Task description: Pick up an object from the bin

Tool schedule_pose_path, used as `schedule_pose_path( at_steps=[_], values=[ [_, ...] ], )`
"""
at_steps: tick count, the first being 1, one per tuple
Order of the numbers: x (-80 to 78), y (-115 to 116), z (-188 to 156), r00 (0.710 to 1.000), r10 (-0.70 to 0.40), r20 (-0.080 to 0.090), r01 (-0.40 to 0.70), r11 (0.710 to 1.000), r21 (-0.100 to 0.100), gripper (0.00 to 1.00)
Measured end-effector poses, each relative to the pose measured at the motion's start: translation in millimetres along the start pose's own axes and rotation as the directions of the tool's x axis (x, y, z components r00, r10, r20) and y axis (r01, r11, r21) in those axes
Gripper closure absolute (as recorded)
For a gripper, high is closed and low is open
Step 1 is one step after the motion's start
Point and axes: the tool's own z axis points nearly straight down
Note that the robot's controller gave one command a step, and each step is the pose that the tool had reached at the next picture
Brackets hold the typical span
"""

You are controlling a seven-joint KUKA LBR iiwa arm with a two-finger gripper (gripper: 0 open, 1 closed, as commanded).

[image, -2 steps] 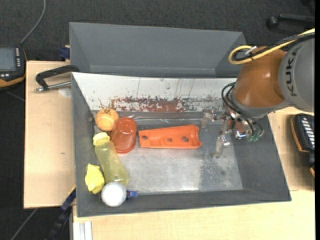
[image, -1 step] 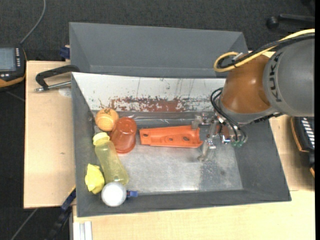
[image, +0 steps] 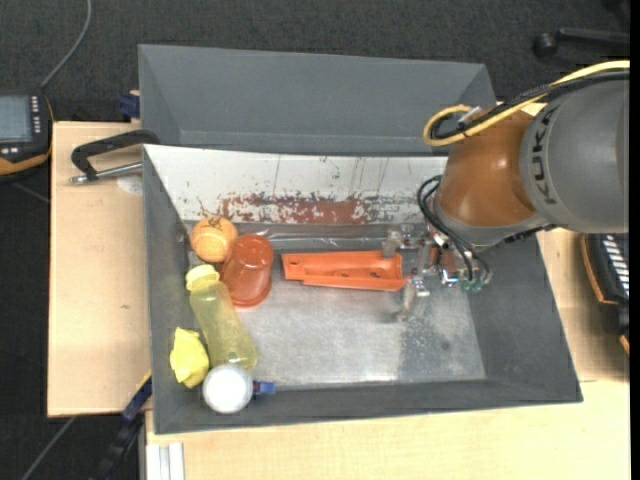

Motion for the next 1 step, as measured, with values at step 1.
schedule_pose_path(
  at_steps=[1],
  values=[
    [-1.9,26.9,4.9,0.995,-0.098,0.000,0.098,0.995,-0.004,0.00]
  ],
)
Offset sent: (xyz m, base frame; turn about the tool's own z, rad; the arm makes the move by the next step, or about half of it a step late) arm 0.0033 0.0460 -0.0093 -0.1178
